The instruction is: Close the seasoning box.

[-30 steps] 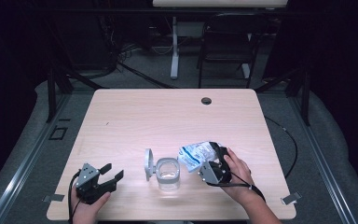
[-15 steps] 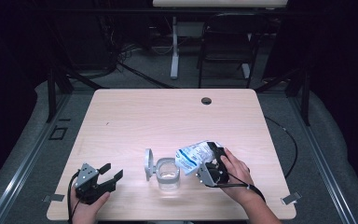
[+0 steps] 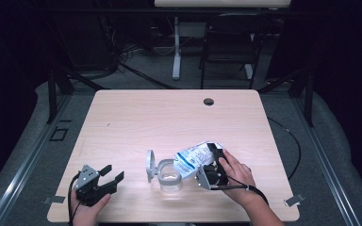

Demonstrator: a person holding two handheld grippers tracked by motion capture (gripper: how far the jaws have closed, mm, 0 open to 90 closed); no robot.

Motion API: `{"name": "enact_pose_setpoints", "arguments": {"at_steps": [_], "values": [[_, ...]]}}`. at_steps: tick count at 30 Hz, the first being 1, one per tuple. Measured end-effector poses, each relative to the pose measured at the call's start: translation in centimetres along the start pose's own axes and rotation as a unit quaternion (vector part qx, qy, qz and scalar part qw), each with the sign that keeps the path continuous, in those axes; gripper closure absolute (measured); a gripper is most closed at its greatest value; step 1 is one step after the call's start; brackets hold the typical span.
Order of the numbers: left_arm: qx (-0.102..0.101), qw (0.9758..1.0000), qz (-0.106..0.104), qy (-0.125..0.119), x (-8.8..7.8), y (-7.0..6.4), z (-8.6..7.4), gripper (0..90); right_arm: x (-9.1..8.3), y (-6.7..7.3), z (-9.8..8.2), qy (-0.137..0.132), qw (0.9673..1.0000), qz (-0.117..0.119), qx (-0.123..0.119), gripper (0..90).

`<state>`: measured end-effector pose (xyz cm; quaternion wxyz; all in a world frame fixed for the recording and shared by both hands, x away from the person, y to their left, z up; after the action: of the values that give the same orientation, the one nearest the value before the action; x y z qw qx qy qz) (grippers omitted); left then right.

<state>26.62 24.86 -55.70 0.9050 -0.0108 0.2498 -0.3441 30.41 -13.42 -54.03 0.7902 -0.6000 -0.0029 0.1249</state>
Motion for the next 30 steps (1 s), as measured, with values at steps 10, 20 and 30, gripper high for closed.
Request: {"name": "enact_pose_setpoints", "arguments": {"at_steps": [10,20,30], "values": [[0.001,1.0,0.001,0.003,0.14,-0.06,-0.09,40.9,-0.14,0.1,0.36,-0.001,0.9991,-0.01,-0.04,44.6],[0.005,1.0,-0.002,0.006,0.34,-0.19,-0.11,40.9,-0.34,0.17,0.57,0.006,0.997,-0.011,-0.076,44.9],[0.003,1.0,-0.002,0.005,0.34,-0.24,-0.12,40.9,-0.33,0.18,0.68,0.004,0.9958,-0.016,-0.09,45.0]]}}
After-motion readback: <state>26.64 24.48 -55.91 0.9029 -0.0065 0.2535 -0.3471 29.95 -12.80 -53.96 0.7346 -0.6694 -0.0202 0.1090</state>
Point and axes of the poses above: each handheld gripper's, and its own axes: x roughly forward along the jaws, z roughly out of its top, y roughly to its left, the point moved 1 cm from there along x, roughly forward along the jaws, and after that the axes turned 10 degrees about -z, right-handed, at the moved point
